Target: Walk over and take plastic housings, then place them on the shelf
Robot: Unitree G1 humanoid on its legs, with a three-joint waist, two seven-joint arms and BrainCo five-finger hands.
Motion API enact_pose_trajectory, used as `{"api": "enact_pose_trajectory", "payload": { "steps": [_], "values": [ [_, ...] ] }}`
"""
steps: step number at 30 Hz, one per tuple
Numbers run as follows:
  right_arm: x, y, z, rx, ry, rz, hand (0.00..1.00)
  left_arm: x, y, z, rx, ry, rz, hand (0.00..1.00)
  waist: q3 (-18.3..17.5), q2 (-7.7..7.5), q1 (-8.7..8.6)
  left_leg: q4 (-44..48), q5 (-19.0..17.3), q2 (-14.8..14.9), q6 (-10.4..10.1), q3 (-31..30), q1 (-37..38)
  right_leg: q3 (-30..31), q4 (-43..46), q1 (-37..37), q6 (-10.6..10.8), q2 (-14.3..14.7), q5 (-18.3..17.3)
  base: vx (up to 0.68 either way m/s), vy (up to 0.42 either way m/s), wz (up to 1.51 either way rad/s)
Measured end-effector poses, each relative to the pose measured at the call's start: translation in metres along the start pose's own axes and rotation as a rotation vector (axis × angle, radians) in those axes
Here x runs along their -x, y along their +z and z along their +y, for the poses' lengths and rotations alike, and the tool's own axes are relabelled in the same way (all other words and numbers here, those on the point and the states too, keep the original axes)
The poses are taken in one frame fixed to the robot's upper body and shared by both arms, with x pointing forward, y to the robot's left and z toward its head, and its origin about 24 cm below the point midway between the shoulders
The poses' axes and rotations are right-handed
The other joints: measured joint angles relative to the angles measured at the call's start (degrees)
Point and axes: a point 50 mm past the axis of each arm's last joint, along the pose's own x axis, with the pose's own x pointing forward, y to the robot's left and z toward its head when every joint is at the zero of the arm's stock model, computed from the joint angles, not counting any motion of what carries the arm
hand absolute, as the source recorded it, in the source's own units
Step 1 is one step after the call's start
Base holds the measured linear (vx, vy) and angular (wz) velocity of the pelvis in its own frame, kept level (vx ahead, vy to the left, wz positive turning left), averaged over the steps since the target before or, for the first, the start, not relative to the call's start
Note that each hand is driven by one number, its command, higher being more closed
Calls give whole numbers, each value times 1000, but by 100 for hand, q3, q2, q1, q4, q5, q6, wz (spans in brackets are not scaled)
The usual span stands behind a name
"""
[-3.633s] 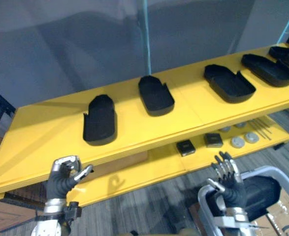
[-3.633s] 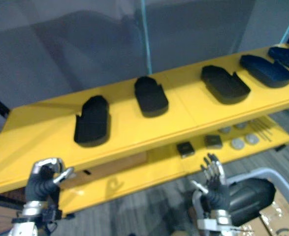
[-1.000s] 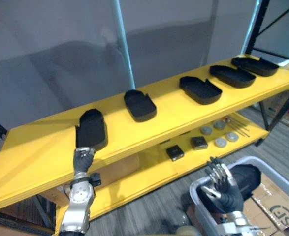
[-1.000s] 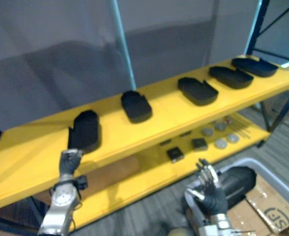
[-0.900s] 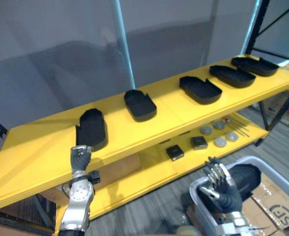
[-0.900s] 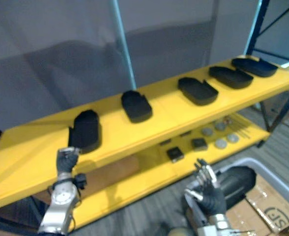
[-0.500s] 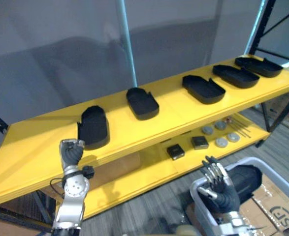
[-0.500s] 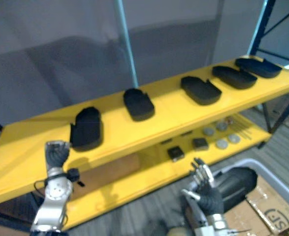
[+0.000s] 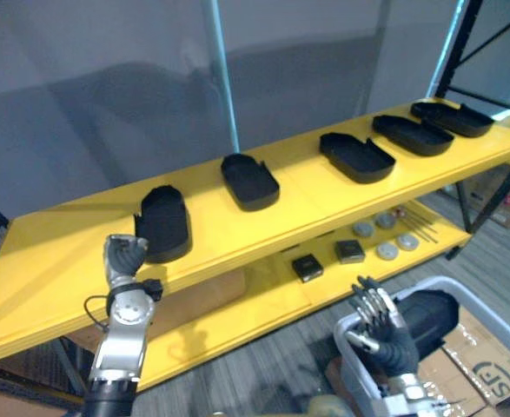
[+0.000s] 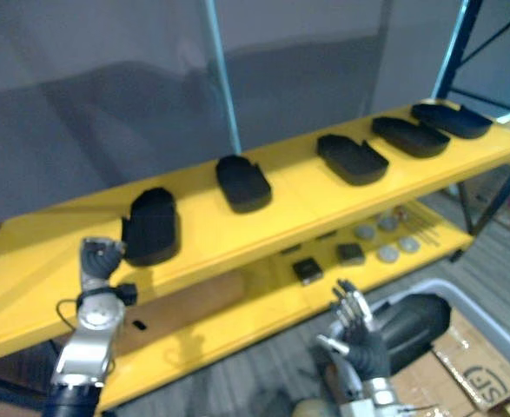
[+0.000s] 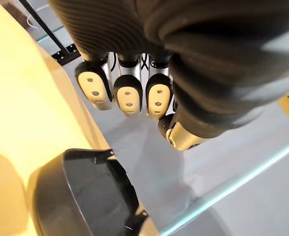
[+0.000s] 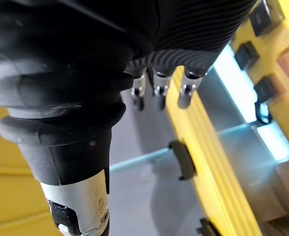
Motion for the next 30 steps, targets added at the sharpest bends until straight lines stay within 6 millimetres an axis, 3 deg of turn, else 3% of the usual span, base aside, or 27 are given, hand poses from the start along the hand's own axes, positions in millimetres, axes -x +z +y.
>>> {"api": "enact_pose_trajectory", "payload": {
  "steps": [1,9,14,19,21,23,30],
  "values": [
    [-1,1,0,1,3,-4,0,-1,1,-1,2,0,-2,0,-4,6,-2,2,-1,0,-1,2,-28,1,11,-30,-2,0,-4,0,0,0],
    [-4,6,3,-1,17,-32,0,-5,5,0,25,23,-25,0,61,50,-6,12,-14,39,-33,132,-70,115,38,-141,22,42,11,16,5,-6],
    [-3,5,6,-11,23,-39,0,-2,8,9,63,99,-83,0,102,-16,-20,-1,-15,38,-32,132,-73,118,9,-132,32,43,18,4,2,-1],
    [4,10,5,-16,-34,-83,0,51,9,39,158,245,-175,0,139,-63,-1,-69,-21,-4,-25,40,-79,11,-103,-51,35,-2,8,36,12,11],
    [10,16,3,-16,-79,-115,0,83,2,57,179,326,-166,0,145,-68,40,-142,-20,-58,-22,-41,-81,-41,-107,-43,54,-18,-35,67,0,18],
    [14,17,0,-13,-121,-130,0,101,-2,69,178,380,-154,0,147,-57,123,-197,-10,-89,-21,-63,-68,-74,-109,-34,67,-37,-65,51,0,12],
    [23,17,-7,-9,-198,-151,0,127,-17,91,110,601,-97,0,162,-21,324,-259,26,-124,-41,-358,-37,-346,-192,158,43,-64,-140,37,-6,19]
  ]
}}
